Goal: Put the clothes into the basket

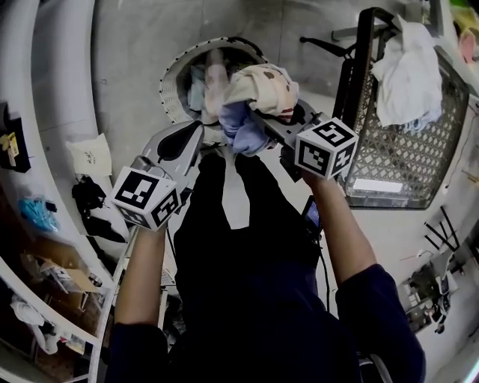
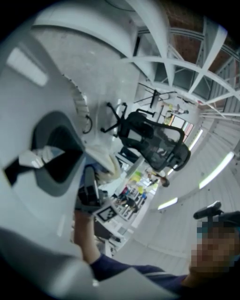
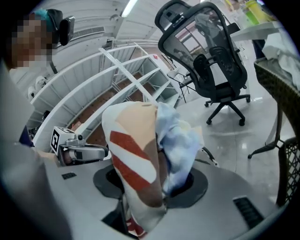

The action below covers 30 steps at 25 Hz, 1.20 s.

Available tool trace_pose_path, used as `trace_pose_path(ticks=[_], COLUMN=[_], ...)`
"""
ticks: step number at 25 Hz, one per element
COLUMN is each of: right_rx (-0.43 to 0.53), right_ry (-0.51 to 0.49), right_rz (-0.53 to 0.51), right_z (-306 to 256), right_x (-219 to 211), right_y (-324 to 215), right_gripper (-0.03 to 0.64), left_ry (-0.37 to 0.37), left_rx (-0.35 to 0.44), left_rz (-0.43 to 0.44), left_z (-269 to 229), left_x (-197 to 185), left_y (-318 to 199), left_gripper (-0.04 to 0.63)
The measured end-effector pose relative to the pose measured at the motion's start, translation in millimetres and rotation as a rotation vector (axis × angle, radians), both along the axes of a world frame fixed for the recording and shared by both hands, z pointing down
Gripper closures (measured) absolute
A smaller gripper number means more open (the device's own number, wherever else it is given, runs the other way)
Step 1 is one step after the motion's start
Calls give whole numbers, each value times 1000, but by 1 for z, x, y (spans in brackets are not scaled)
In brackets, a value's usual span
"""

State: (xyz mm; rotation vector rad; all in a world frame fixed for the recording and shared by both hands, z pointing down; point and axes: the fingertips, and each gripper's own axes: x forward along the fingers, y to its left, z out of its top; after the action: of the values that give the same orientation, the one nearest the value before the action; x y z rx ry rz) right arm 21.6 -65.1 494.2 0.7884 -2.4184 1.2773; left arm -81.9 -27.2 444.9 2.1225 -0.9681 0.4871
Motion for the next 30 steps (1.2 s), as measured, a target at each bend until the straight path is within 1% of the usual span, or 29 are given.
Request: trace_pose_path(ticks=[5, 7, 11, 16, 22, 26, 30], right_rx=[-45, -60, -86, -133, -160, -170, -207], right_ry=[58, 86, 158, 244, 360, 439, 506], right_rz=[17, 20, 7, 0, -24, -59, -58], right_z=[59, 85, 137, 201, 267, 304, 335], right_x=[-2, -3, -4, -4, -6, -7, -5], right_y=[-1, -1, -1, -2, -3, 0, 10], right_gripper=[408, 408, 408, 408, 408, 408, 408], left_ry=[0, -10, -4, 0, 17, 18, 14], left_rx=[-35, -38, -51, -71, -95, -100, -110], left_rz=[35, 59, 81, 95, 88, 94, 102], left_z=[50, 66, 92, 126, 162, 178, 192], left_x=[2, 3, 2, 1, -3, -4, -11], left_y=[-12, -17, -26, -33, -33, -31, -28], left_gripper=[591, 591, 591, 591, 591, 591, 591])
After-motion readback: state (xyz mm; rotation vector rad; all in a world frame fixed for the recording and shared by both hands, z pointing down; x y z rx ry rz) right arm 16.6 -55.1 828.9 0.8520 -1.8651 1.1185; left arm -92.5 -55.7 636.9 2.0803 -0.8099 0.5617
